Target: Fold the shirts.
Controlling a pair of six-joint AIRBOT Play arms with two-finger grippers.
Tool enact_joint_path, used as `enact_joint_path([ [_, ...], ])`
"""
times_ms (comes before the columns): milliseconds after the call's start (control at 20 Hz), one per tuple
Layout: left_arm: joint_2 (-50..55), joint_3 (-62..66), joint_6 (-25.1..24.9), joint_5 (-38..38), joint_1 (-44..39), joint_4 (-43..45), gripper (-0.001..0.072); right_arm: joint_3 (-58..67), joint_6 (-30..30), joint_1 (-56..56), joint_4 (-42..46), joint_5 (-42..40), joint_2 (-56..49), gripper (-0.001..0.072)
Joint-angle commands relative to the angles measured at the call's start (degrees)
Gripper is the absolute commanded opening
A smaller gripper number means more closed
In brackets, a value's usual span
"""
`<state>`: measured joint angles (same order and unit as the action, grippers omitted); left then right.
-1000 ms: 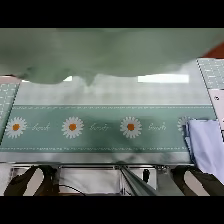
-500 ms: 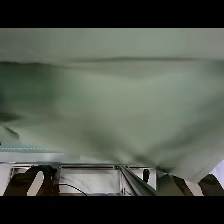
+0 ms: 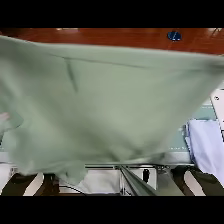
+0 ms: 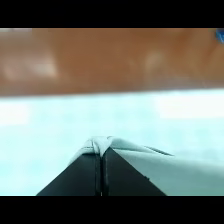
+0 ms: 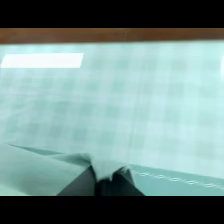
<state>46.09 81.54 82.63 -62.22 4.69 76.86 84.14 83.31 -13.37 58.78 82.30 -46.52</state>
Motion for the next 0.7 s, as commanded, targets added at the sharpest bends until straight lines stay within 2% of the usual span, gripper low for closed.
enact_joint_path([
  [0,13.5,-3.2,0.6,5.4,-0.5,-7.5,0.0018,-9.3,-5.1,0.0,-6.0,-8.7,-10.5,0.0031],
  [200,28.9,-3.0,0.6,14.2,-1.9,-10.6,0.0018,-8.4,-8.0,0.0,-10.5,-17.7,-27.7,0.0031],
  [350,38.8,-0.2,0.7,20.3,-1.9,-14.1,0.0018,-2.2,-8.0,0.0,-12.3,-22.3,-39.8,0.0031],
  [500,46.7,3.1,2.9,20.6,-1.9,-15.5,0.0018,6.0,-4.7,0.0,-12.9,-21.9,-49.7,0.0031],
  [650,49.7,3.2,5.3,15.9,-1.8,-15.4,0.0018,9.2,-3.0,0.0,-13.2,-18.8,-54.4,0.0031],
])
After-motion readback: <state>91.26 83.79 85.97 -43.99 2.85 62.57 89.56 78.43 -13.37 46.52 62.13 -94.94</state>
